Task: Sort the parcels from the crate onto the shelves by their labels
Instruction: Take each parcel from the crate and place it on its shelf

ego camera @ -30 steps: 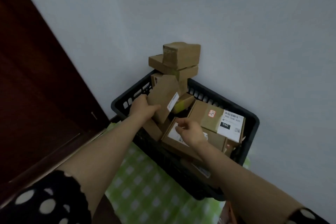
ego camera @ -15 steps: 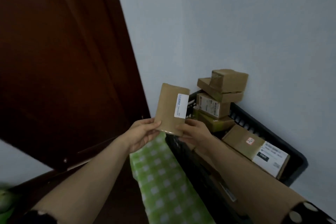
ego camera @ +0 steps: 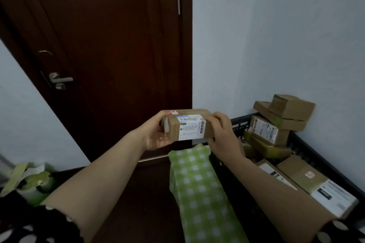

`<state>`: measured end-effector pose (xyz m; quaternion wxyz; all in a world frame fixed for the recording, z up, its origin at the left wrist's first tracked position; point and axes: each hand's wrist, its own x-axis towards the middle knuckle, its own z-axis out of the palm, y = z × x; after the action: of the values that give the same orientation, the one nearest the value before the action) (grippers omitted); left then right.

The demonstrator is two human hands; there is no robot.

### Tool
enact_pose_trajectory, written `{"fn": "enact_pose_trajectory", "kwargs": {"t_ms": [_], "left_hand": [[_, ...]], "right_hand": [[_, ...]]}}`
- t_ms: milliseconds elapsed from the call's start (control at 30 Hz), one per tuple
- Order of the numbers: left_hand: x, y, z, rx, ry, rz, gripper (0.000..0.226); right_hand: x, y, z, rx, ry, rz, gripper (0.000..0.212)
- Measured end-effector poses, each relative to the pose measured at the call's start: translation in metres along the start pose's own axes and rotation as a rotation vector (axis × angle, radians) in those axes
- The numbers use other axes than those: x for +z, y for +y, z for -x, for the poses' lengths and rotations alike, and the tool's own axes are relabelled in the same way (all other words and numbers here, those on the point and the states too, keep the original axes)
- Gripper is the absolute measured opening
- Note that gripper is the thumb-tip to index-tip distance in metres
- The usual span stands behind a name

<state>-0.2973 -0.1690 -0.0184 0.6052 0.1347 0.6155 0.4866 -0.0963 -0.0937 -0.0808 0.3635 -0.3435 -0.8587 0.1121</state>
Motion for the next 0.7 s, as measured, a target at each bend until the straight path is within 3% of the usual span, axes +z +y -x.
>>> {"fn": "enact_pose_trajectory", "kwargs": {"t_ms": [67, 200, 267, 333, 700], "left_hand": [[-0.015, -0.003, 0.007, 0.048, 0.003, -0.005, 0.049], [-0.042, -0.004, 0.021, 0.142, -0.015, 0.028, 0.035], [-0.053, -0.003, 0.027, 0.182, -0.041, 0.039, 0.031], [-0.062, -0.004, 0.03, 0.216, -0.055, 0.052, 0.031], [-0.1, -0.007, 0.052, 0.33, -0.093, 0.148, 0.023]], "right_hand": [[0.003, -0.009, 0.0, 0.054, -0.004, -0.169, 0.061], [-0.003, -0.037, -0.015, 0.663, -0.062, -0.788, 0.042], [-0.002, -0.048, -0.021, 0.823, -0.183, -0.941, 0.041], [0.003, -0.057, -0.023, 0.843, -0.267, -1.019, 0.045], [0.024, -0.085, -0.021, 0.669, -0.257, -1.051, 0.045]]}}
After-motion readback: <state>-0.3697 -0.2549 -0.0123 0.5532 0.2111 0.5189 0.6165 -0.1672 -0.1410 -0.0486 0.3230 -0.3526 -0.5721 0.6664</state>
